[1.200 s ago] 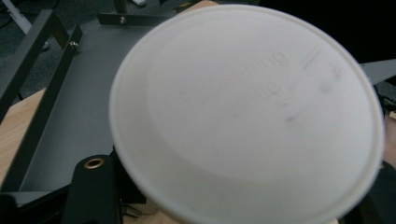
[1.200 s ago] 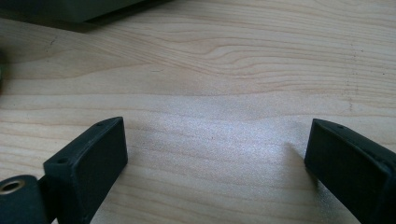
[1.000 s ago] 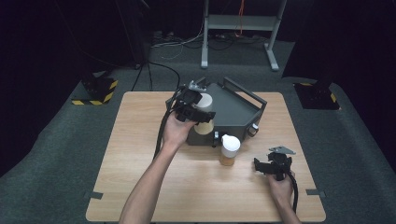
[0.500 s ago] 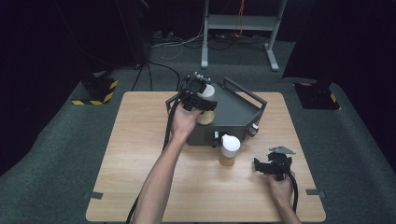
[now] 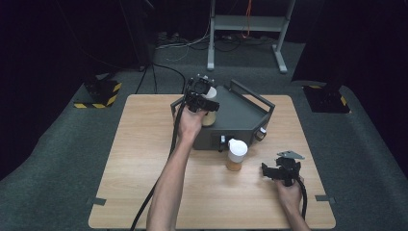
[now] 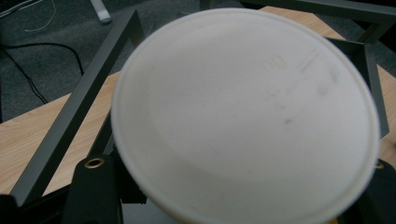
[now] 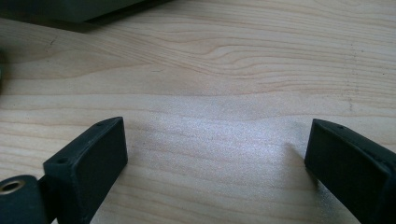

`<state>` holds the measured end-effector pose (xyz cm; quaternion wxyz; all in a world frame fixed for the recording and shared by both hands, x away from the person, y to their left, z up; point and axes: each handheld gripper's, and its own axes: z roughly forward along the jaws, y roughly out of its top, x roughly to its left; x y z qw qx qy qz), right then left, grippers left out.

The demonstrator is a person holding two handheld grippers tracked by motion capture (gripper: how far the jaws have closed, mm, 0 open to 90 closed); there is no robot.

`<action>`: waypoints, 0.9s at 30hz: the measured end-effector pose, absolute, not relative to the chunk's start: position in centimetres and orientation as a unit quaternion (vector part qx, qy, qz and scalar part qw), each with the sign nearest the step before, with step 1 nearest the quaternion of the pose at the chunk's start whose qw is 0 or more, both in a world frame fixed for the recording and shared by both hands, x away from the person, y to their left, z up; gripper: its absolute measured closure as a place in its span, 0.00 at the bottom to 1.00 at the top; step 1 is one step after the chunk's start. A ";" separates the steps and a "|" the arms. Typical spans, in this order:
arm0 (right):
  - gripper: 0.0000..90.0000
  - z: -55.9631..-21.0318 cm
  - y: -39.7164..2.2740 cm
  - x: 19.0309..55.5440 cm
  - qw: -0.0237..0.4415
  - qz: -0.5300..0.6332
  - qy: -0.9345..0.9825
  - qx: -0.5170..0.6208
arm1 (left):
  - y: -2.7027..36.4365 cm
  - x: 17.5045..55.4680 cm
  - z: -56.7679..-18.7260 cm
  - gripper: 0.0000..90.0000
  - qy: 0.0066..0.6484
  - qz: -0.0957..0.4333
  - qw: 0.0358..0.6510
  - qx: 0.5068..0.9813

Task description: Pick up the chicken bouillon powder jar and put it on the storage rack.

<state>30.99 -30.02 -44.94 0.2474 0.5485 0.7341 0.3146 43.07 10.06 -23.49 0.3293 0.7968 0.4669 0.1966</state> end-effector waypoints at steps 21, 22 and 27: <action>0.06 -44.9 -30.0 31.0 0.247 0.315 0.735 0.548 | 10.3 43.0 -25.1 0.38 0.468 0.198 0.345 0.789; 0.06 -45.0 -30.0 31.0 0.247 0.315 0.735 0.548 | 10.2 43.0 -25.2 0.38 0.468 0.199 0.345 0.789; 0.06 -45.0 -30.0 31.0 0.247 0.315 0.736 0.546 | 10.3 42.9 -25.3 0.38 0.468 0.199 0.347 0.788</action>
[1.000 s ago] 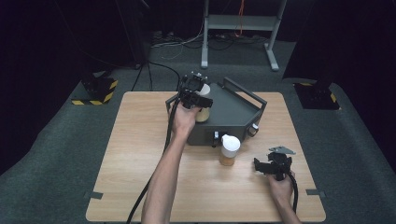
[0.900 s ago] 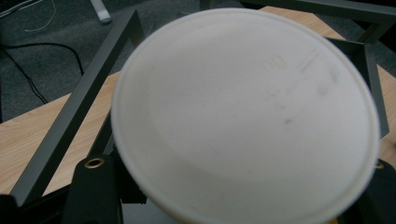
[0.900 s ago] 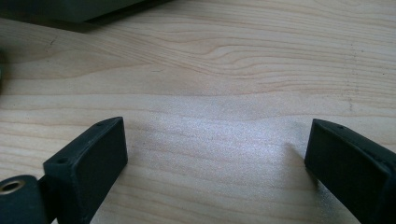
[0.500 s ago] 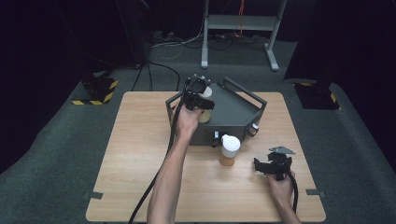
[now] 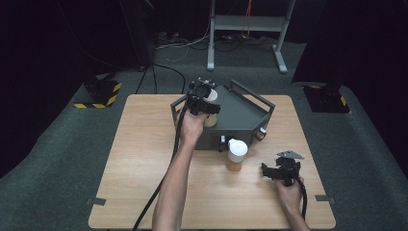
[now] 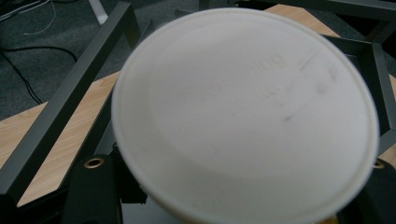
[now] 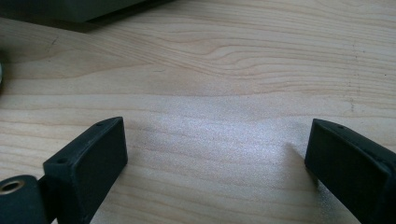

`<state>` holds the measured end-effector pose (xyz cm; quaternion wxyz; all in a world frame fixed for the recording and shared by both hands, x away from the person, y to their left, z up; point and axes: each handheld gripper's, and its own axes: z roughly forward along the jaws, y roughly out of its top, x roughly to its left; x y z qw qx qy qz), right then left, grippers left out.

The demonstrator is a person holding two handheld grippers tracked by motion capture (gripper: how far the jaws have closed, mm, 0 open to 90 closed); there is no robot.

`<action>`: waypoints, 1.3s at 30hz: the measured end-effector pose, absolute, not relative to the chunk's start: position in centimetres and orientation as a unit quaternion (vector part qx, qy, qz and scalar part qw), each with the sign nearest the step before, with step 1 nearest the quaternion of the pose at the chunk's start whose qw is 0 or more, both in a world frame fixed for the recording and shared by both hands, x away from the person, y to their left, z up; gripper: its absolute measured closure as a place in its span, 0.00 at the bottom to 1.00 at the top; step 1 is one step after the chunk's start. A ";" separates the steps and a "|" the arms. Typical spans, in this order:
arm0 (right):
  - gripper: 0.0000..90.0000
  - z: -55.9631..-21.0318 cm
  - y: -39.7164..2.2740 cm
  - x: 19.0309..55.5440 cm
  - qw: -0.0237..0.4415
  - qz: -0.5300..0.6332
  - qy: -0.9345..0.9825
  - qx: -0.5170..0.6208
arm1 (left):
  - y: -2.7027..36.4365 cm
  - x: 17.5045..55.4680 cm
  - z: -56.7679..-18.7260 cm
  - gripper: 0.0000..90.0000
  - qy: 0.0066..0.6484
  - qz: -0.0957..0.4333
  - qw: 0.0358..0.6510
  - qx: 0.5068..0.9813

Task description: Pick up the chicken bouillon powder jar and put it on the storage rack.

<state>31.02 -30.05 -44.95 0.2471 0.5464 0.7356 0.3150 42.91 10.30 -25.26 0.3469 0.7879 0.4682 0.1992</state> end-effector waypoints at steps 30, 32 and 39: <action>0.05 -45.0 -30.0 31.1 0.247 0.315 0.736 0.546 | 13.9 38.7 -25.8 0.04 0.452 0.199 0.387 0.779; 0.05 -45.0 -30.0 31.1 0.247 0.315 0.736 0.546 | 14.0 38.3 -25.9 0.04 0.451 0.203 0.386 0.779; 0.05 -45.0 -30.0 31.1 0.247 0.315 0.735 0.547 | 14.3 37.1 -26.7 0.04 0.448 0.208 0.388 0.778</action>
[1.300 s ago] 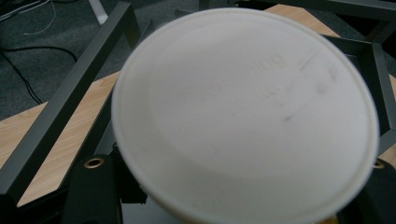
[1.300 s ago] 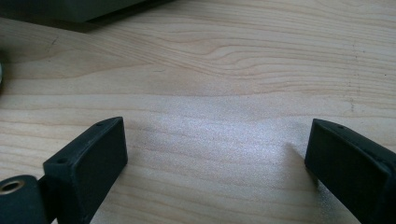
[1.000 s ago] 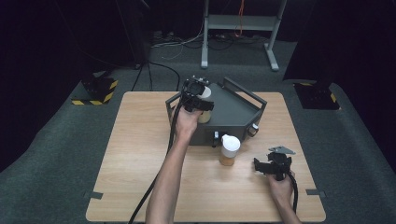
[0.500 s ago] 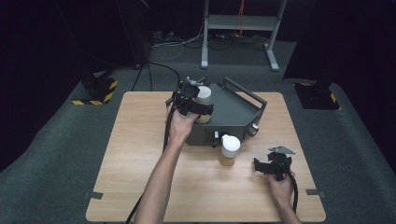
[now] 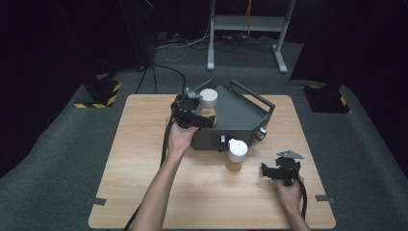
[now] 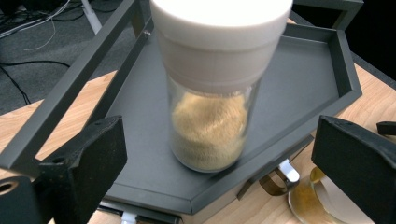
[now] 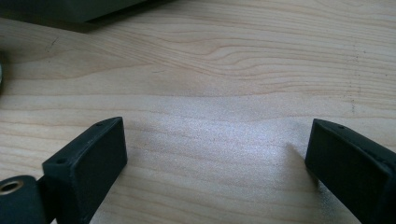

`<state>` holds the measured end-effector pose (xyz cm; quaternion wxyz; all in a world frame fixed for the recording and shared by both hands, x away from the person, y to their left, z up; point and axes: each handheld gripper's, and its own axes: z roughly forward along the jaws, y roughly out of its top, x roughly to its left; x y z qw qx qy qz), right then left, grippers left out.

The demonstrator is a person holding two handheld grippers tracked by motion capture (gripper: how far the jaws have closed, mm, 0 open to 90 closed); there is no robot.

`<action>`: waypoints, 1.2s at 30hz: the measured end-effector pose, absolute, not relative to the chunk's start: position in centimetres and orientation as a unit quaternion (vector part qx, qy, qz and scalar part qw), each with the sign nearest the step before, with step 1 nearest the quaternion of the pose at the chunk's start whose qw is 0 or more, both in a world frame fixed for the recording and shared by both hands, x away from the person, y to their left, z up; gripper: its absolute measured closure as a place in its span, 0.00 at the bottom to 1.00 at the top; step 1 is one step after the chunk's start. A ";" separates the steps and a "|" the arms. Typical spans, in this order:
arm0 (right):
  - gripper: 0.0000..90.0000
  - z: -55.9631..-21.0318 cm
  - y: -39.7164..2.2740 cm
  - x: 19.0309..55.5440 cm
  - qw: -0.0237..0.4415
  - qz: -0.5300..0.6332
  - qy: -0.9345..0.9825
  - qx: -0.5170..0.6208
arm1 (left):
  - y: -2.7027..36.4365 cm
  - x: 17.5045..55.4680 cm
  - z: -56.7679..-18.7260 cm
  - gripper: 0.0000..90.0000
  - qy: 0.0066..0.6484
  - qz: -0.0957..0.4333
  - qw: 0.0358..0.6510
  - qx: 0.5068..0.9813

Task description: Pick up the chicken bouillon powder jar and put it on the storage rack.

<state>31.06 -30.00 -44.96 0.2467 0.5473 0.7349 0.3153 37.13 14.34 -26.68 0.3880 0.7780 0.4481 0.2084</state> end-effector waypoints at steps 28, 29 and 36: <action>0.05 -45.0 -30.0 31.1 0.247 0.315 0.735 0.547 | 15.1 33.8 -30.8 0.04 0.422 0.209 0.380 0.796; 0.05 -45.0 -30.0 31.1 0.247 0.315 0.735 0.547 | 15.2 33.7 -31.0 0.04 0.422 0.209 0.380 0.796; 0.05 -45.0 -30.0 31.1 0.247 0.315 0.735 0.548 | 15.6 32.8 -32.0 0.04 0.426 0.214 0.385 0.790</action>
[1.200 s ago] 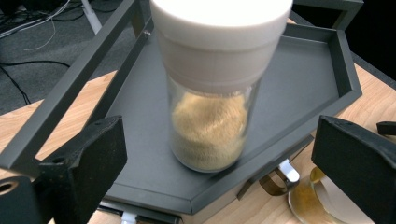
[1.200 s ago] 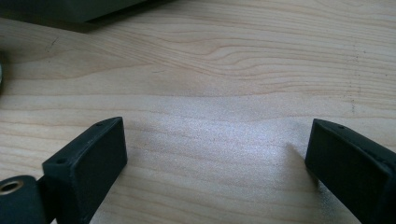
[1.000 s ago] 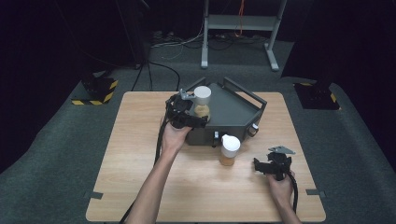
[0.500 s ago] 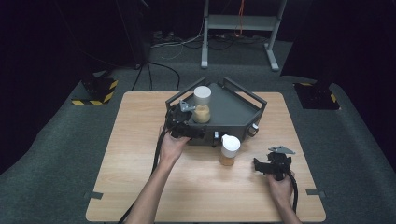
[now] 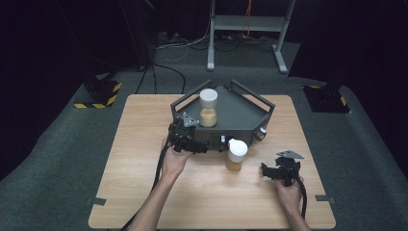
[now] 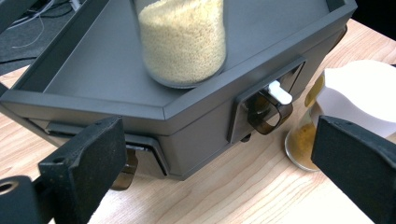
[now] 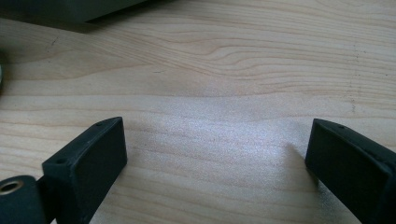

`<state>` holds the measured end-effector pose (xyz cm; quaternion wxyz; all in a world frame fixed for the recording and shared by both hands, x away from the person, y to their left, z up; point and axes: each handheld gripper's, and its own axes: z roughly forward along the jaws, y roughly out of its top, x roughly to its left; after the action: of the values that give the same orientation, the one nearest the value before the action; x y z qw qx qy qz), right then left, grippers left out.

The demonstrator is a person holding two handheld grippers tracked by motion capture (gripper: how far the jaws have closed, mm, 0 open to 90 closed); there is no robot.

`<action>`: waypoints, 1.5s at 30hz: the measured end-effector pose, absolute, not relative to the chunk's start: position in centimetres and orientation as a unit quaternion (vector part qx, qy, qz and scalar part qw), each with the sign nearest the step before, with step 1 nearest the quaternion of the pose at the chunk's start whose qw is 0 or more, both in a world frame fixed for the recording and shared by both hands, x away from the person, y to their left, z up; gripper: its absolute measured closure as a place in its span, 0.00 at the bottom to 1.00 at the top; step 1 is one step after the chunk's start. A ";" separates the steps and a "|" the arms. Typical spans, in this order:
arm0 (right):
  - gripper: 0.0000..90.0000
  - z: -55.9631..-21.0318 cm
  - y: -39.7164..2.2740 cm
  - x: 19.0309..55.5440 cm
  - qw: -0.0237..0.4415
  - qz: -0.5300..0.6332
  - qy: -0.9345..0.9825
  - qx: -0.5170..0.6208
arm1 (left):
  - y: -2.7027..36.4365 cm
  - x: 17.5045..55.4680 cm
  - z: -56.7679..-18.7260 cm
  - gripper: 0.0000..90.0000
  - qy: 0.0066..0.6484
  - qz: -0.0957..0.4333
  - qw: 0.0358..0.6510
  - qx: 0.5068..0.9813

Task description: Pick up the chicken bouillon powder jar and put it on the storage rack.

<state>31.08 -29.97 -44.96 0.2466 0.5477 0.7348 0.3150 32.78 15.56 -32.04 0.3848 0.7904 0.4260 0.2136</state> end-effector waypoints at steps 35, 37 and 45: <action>0.05 -45.0 -29.9 31.1 0.247 0.315 0.734 0.548 | 17.2 30.8 -38.9 0.03 0.451 0.186 0.380 0.786; 0.05 -45.0 -29.9 31.1 0.247 0.315 0.735 0.548 | 17.1 30.7 -39.2 0.03 0.452 0.185 0.378 0.786; 0.05 -45.0 -29.9 31.1 0.247 0.315 0.734 0.548 | 16.6 30.6 -40.5 0.03 0.453 0.191 0.361 0.792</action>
<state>31.08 -29.94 -44.95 0.2467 0.5484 0.7344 0.3147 30.62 16.63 -40.50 0.3610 0.7925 0.4530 0.1909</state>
